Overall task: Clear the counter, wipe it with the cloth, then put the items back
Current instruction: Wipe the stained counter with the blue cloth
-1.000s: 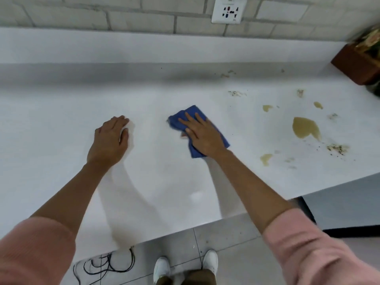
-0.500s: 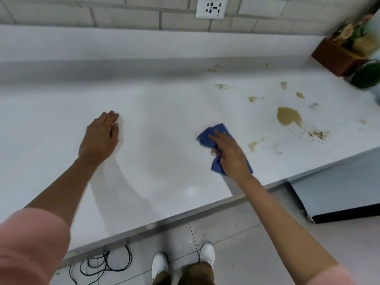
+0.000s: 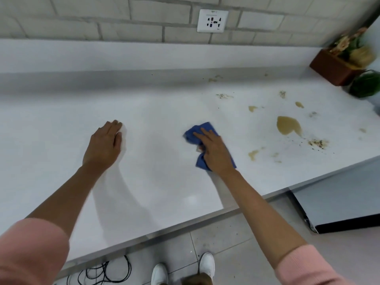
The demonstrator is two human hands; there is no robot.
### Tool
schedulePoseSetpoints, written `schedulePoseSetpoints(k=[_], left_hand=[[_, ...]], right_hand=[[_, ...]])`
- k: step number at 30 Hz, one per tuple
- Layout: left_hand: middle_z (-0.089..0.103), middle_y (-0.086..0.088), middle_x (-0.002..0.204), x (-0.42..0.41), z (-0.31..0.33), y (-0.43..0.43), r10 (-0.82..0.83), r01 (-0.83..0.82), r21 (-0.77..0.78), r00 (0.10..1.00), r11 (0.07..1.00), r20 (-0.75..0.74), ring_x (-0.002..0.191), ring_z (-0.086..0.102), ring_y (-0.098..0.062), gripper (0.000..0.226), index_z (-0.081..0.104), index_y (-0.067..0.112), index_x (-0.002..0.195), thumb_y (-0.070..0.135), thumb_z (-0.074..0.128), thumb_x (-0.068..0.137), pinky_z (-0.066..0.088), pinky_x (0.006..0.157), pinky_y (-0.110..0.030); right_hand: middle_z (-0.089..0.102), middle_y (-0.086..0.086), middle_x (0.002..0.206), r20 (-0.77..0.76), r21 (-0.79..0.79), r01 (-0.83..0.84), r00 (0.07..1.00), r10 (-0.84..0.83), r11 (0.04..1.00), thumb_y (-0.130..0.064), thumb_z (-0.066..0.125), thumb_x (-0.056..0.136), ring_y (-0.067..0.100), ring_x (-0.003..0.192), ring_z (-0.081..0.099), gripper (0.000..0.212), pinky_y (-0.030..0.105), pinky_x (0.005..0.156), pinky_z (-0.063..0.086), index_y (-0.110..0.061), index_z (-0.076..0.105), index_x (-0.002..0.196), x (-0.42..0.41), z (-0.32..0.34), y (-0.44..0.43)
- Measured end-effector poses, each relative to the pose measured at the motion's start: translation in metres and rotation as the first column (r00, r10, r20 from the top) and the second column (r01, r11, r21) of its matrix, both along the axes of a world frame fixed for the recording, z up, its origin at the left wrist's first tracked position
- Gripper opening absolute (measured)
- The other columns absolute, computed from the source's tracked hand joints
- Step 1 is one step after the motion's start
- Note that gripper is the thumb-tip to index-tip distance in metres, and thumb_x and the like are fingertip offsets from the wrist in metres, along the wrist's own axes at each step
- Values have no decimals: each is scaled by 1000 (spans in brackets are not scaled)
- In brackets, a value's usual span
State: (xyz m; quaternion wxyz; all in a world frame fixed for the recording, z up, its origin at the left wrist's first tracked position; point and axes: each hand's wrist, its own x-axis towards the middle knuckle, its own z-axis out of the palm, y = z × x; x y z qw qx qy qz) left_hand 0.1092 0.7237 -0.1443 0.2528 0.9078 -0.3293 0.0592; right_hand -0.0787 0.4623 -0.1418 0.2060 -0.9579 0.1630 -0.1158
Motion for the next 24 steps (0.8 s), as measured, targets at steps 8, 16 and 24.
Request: schedulePoseSetpoints(k=[8, 16, 24], left_hand=[[62, -13, 101, 15, 11, -13, 91, -95, 68, 994, 993, 59, 92, 55, -36, 19, 62, 6, 104, 12, 51, 89, 41, 80, -43], [58, -12, 105, 71, 13, -64, 204, -203, -27, 978, 979, 47, 95, 53, -37, 22, 61, 7, 106, 8, 56, 85, 39, 82, -43], [57, -17, 117, 111, 0, -96, 286, -286, -4, 958, 958, 23, 103, 52, -45, 26, 57, 5, 115, 14, 54, 91, 41, 88, -55]], right_hand=[[12, 5, 160, -166, -203, 214, 954, -249, 955, -20, 34, 100, 29, 147, 10, 52, 48, 119, 11, -25, 18, 150, 69, 2, -25], [17, -2, 159, -126, -137, -159, 982, 142, 978, -11, 36, 98, 21, 148, 10, 53, 40, 119, 6, -23, 24, 148, 141, -4, -69], [35, 7, 152, -57, -163, 151, 985, -162, 975, -9, 41, 93, 26, 141, 30, 49, 40, 116, 21, -15, 38, 142, 209, 0, -164]])
